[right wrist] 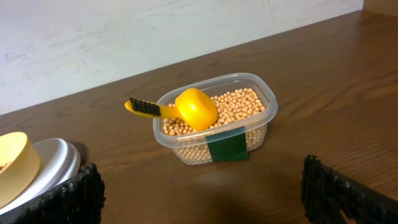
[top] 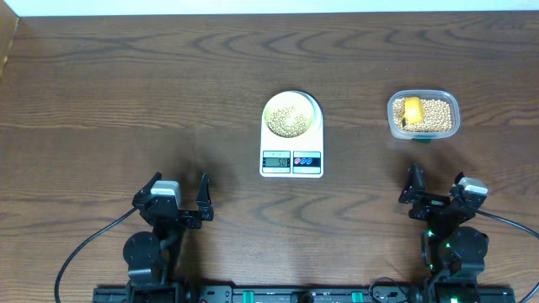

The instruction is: Scoop item into bowl and weigh 50g on scale

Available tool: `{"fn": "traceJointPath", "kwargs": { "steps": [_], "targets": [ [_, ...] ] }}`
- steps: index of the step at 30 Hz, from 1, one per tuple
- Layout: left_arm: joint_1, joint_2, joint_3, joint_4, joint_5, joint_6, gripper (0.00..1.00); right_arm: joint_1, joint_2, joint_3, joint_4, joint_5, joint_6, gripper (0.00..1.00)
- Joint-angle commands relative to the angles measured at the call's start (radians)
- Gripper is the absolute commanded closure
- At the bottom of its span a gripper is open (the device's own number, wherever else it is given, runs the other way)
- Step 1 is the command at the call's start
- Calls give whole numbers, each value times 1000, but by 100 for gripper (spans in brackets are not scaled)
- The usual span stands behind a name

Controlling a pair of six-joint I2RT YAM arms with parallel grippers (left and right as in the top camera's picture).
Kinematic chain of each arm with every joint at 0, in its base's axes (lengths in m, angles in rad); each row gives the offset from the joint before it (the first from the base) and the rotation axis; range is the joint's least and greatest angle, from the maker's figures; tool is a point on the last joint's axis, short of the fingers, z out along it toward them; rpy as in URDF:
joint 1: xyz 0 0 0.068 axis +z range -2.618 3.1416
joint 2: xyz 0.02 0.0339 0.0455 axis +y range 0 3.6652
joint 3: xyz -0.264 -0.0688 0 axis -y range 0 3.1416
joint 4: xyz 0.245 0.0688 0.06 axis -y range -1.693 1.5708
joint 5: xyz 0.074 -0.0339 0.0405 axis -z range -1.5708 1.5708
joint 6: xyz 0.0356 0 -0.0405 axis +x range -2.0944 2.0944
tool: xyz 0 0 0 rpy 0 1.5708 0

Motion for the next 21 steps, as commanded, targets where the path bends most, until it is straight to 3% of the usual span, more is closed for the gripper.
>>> {"fn": "traceJointPath", "kwargs": {
  "steps": [1, 21],
  "targets": [
    [-4, -6, -27, -3, -10, 0, 2, -6, -4, -2, -4, -2, 9, 1],
    [-4, -6, -27, -3, -10, 0, 2, -6, -4, -2, -4, -2, 9, 1]
  ]
}}
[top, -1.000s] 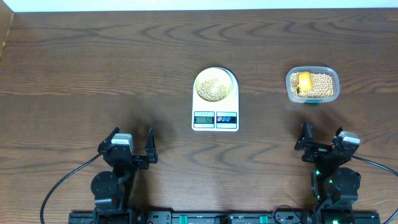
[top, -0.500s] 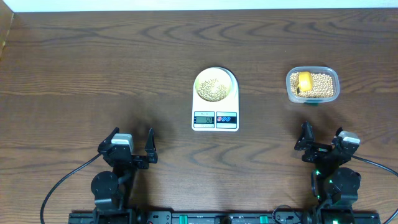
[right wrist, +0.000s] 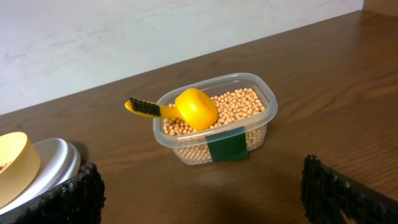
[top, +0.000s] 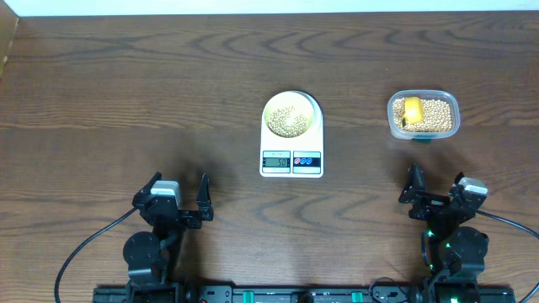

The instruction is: Scoop item into bowl and weigh 50g on scale

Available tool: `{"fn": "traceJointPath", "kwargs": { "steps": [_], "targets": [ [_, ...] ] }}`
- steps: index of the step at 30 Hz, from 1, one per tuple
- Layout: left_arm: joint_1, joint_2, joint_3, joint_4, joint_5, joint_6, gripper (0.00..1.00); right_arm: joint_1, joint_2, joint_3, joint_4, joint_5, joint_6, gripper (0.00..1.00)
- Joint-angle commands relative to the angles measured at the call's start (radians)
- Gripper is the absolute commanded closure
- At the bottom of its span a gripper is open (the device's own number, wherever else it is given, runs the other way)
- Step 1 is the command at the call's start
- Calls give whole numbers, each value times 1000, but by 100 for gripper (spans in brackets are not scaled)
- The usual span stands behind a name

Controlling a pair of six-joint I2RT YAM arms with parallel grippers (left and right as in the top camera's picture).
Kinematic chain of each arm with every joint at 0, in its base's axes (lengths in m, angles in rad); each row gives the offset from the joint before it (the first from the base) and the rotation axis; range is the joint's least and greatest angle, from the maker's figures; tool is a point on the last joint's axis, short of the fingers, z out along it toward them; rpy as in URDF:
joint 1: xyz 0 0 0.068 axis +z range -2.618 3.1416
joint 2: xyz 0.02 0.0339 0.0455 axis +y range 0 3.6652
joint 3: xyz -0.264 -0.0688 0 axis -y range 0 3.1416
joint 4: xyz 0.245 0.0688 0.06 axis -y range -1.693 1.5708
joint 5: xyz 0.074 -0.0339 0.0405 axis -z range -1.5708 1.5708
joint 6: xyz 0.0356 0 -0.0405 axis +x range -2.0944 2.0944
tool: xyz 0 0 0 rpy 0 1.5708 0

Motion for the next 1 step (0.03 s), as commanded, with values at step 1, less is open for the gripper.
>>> {"fn": "traceJointPath", "kwargs": {
  "steps": [1],
  "targets": [
    [-4, -6, -27, -3, -10, 0, 2, -6, -4, -2, -4, -2, 9, 1]
  ]
}}
